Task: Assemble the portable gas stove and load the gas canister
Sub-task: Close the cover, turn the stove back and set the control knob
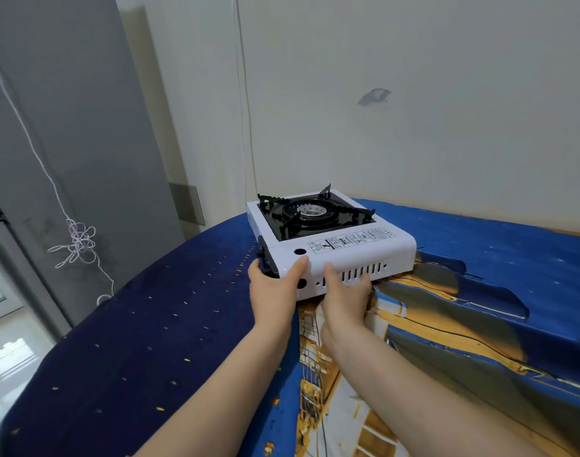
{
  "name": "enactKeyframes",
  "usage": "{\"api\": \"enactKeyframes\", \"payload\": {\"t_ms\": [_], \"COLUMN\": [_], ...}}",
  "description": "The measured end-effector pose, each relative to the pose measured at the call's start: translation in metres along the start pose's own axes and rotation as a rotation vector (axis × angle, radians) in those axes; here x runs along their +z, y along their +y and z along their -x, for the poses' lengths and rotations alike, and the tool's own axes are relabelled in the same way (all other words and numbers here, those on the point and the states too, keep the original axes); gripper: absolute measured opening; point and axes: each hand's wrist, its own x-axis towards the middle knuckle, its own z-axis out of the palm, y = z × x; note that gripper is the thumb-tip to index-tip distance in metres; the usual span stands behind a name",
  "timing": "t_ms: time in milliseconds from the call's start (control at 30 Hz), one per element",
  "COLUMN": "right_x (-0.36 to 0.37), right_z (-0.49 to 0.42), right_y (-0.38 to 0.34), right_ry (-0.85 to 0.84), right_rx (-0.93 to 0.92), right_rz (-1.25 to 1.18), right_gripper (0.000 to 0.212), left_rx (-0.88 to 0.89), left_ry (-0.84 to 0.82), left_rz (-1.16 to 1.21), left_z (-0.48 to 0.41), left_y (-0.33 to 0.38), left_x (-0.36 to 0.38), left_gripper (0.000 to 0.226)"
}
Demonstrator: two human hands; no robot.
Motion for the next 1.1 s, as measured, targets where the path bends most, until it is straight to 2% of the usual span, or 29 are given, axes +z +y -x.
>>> {"api": "enactKeyframes", "payload": {"t_ms": [200,300,433,533,667,767,867,900,1100], "right_x": [-0.010,-0.017,-0.029,-0.033,-0.032,-0.030,-0.026,-0.025,-0.016], "right_z": [-0.009,-0.019,-0.033,-0.038,-0.038,-0.037,-0.033,-0.030,-0.013], "right_y": [-0.010,-0.019,-0.031,-0.035,-0.034,-0.034,-0.032,-0.031,-0.024], "right_ry": [0.041,0.077,0.110,0.109,0.111,0.166,0.255,0.279,0.312], "right_rx": [-0.047,-0.038,-0.023,-0.045,-0.023,-0.031,-0.034,-0.030,-0.012], "right_rz": [0.017,0.017,-0.055,-0.089,-0.100,-0.082,-0.048,-0.037,0.063], "right_gripper": [0.080,0.080,0.062,0.049,0.054,0.047,0.026,0.026,0.061], "left_rx": [-0.184,-0.260,-0.421,-0.441,-0.394,-0.392,-0.407,-0.424,-0.433], "left_ry": [-0.092,-0.182,-0.302,-0.350,-0.273,-0.200,-0.219,-0.247,-0.354], "left_rz": [0.163,0.298,0.528,0.528,0.407,0.331,0.455,0.512,0.475], "left_z": [0.020,0.033,0.038,0.031,0.008,-0.015,-0.038,-0.045,-0.075], "left_y": [0.007,0.008,0.007,0.004,0.003,0.004,0.005,0.006,0.008], "left_x": [0.011,0.023,0.037,0.039,0.035,0.031,0.027,0.027,0.034], "left_gripper": [0.081,0.057,0.043,0.035,0.016,0.021,0.019,0.027,0.066]}}
